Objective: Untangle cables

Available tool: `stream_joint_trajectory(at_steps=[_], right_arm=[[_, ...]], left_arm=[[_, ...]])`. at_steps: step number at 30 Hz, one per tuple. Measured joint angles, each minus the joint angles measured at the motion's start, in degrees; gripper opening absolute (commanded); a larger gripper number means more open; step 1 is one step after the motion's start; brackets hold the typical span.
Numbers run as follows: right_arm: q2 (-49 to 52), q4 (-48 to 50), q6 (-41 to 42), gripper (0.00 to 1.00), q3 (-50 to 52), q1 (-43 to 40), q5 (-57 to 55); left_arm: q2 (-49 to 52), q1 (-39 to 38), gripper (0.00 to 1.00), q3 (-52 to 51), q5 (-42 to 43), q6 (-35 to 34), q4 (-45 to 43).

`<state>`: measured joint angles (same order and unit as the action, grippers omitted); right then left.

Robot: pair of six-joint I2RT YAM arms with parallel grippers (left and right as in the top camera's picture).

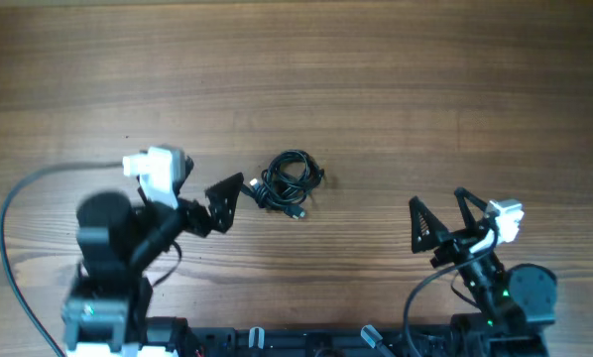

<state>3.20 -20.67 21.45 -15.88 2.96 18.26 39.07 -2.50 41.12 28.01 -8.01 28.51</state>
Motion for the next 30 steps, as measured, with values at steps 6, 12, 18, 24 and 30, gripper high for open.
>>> stream_joint_trajectory(at_steps=[6,12,18,24,30], right_arm=[[9.88,-10.93,0.13,1.00,-15.10,0.00,1.05],[33.55,-24.22,-2.14,1.00,-34.23,0.02,4.85],[49.03,-23.98,-0.44,1.00,-43.04,0.17,12.09],[61.57,-20.90,4.17,0.91,-43.10,0.28,17.16],[69.16,-21.29,6.19,0.89,-43.10,0.26,18.29]], left_arm=[[17.73,-0.24,1.00,22.49,0.57,1.75,22.71],[28.59,-2.56,1.00,34.27,-0.28,1.95,29.97],[32.20,-2.89,0.76,34.38,1.16,1.57,32.24],[39.32,-6.03,0.45,34.60,-4.83,-10.03,34.67],[47.10,-16.50,0.37,34.60,-15.76,-24.44,34.71]])
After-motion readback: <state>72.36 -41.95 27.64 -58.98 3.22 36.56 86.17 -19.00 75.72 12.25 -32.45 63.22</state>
